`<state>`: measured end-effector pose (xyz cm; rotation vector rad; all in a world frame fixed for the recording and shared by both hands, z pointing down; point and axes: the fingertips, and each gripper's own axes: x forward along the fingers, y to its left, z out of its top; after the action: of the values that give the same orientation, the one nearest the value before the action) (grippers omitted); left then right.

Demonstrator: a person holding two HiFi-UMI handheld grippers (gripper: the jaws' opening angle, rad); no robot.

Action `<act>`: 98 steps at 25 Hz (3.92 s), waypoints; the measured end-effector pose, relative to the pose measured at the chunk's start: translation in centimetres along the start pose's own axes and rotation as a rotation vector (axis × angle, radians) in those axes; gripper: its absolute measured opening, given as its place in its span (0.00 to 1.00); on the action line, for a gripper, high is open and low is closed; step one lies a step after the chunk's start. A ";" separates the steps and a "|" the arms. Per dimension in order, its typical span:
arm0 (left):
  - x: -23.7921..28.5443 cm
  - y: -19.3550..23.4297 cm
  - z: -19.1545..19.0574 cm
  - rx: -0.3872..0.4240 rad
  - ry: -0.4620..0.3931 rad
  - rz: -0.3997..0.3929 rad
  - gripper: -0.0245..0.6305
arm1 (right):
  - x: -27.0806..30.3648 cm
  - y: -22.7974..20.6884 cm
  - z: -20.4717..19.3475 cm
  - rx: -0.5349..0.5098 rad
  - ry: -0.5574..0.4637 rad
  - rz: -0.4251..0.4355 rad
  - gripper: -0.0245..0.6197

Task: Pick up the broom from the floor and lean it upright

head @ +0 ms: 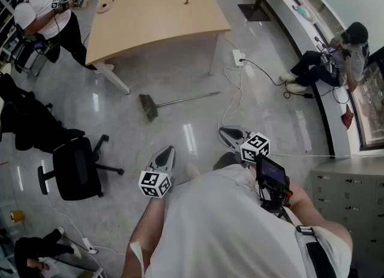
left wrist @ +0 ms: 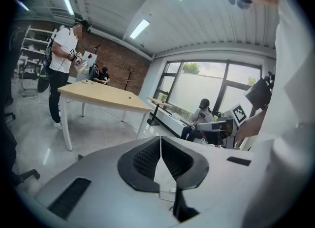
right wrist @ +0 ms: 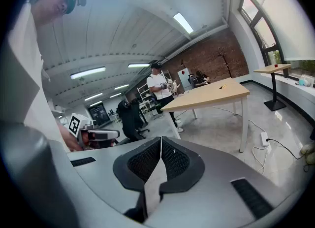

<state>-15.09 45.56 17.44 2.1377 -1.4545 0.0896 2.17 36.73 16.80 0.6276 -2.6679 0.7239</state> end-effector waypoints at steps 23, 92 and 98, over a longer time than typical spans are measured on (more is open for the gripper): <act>11.8 7.0 7.6 0.053 0.097 0.061 0.05 | 10.3 -12.0 8.2 0.038 -0.006 0.096 0.07; 46.3 25.2 -18.5 0.449 0.824 -0.385 0.06 | 17.5 -35.6 -19.2 0.381 0.115 -0.300 0.07; 50.1 27.9 -22.4 0.492 0.797 -0.383 0.06 | 20.3 -39.0 -22.3 0.341 0.105 -0.284 0.07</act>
<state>-13.43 6.52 65.05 2.2863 -0.5806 1.1076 7.53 11.63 58.92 0.9995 -2.3108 1.1007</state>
